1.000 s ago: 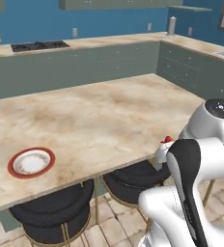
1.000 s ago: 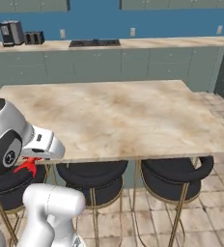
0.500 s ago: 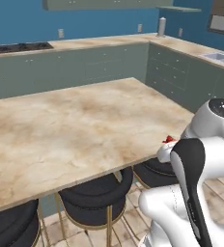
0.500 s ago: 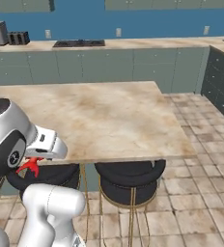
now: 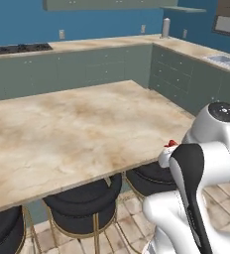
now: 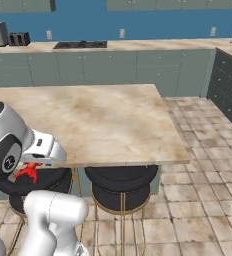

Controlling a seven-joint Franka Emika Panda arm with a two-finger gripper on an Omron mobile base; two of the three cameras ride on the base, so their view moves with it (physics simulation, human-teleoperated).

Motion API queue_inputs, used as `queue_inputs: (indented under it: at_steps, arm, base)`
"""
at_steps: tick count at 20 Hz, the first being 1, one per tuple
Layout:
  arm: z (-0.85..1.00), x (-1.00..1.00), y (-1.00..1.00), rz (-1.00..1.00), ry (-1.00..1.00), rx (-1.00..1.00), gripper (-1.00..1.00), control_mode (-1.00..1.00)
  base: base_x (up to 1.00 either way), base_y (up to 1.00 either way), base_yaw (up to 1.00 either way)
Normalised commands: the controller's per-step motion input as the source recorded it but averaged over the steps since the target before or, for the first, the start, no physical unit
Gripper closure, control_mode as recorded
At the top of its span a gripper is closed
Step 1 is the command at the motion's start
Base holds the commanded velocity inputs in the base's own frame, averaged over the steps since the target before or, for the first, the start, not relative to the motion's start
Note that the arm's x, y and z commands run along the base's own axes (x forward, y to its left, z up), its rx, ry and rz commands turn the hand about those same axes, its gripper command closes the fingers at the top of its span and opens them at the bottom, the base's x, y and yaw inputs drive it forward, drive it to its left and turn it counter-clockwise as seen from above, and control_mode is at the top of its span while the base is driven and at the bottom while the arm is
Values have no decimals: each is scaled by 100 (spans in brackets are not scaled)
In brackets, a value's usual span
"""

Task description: Take the fish from the fridge and place it on the digital scale on the counter by the fridge. Wait a few seconds for a reading, then move it to the plate on the dining counter.

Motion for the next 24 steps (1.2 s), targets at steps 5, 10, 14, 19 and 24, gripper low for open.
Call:
queue_inputs:
  at_steps: [5, 10, 14, 19, 24]
  arm:
    - [0, 0, 0, 0, 0, 0, 100, 100]
    - [0, 0, 0, 0, 0, 0, 100, 100]
    - [0, 0, 0, 0, 0, 0, 100, 100]
    - [0, 0, 0, 0, 0, 0, 100, 100]
    - [0, 0, 0, 0, 0, 0, 100, 100]
  base:
    - [-12, -100, -23]
    - [72, -100, -10]
    - [94, -100, 8]
    - [100, -85, 37]
    - [14, -100, 9]
